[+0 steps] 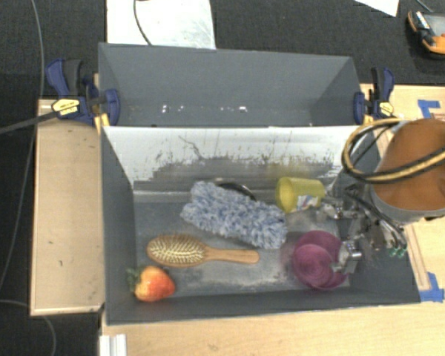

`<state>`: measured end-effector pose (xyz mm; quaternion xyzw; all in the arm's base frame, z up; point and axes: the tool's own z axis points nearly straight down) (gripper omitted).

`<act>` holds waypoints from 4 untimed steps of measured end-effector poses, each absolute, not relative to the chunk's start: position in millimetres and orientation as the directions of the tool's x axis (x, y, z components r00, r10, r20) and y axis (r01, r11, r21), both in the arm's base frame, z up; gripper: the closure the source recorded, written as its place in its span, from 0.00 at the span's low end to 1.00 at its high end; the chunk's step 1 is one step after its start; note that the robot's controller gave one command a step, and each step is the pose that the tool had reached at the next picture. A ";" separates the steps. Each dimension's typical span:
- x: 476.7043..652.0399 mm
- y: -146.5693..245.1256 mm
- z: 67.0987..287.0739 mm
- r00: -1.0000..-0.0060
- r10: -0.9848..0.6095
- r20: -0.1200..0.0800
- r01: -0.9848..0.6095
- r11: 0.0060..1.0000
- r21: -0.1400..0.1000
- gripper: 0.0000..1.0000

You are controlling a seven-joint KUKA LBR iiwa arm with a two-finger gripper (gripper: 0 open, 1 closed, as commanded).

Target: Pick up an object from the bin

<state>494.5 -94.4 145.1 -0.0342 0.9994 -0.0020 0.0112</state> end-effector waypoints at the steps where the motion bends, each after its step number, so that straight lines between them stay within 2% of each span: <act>1: 479.9 -126.6 100.4 -0.942 -0.337 0.000 -0.337 0.942 0.001 0.00; 2: 482.1 -108.7 73.6 -0.970 -0.241 -0.027 -0.241 0.971 -0.011 0.00; 3: 495.4 -134.8 70.7 -0.981 -0.196 -0.007 -0.196 0.981 -0.002 1.00; 4: 495.4 -134.8 70.7 -0.980 -0.197 -0.007 -0.197 0.980 -0.002 1.00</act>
Offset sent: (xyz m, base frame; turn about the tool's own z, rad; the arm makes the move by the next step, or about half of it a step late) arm -0.0158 -0.0132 -0.0751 -0.1748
